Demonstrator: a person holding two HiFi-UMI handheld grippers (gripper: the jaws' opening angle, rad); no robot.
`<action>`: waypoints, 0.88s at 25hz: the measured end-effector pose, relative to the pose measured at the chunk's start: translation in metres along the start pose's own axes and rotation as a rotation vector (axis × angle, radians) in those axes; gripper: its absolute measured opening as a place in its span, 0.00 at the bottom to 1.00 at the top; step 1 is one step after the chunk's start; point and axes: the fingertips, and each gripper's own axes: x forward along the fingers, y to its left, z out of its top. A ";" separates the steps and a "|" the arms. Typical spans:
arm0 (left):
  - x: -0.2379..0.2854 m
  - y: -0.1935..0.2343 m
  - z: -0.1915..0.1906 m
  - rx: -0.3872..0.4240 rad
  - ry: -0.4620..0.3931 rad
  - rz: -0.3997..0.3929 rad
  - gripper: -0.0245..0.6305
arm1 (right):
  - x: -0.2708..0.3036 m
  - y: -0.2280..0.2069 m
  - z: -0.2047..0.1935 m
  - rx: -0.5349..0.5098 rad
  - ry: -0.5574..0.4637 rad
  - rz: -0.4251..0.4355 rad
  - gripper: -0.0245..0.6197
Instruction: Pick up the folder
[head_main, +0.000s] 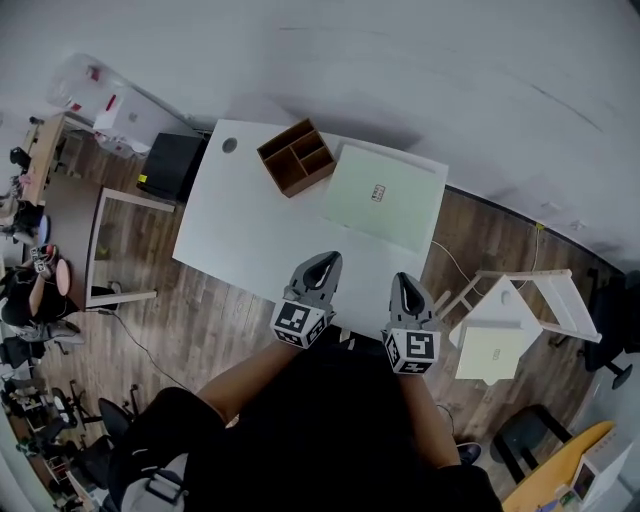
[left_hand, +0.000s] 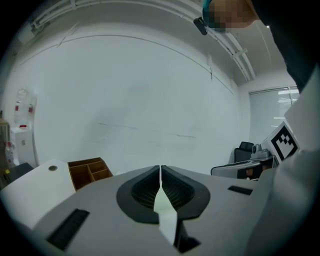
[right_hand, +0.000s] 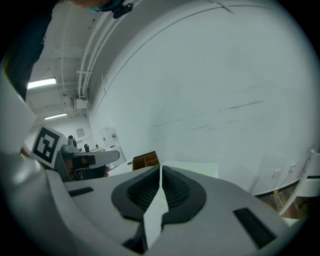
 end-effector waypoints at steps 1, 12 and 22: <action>0.000 0.005 -0.001 -0.009 0.003 0.004 0.07 | 0.001 -0.001 -0.002 0.007 0.007 -0.006 0.09; 0.040 0.064 -0.019 -0.056 0.072 -0.018 0.07 | 0.052 -0.031 -0.003 0.017 0.046 -0.119 0.09; 0.077 0.104 -0.037 -0.117 0.122 -0.045 0.07 | 0.097 -0.064 -0.013 0.059 0.089 -0.185 0.10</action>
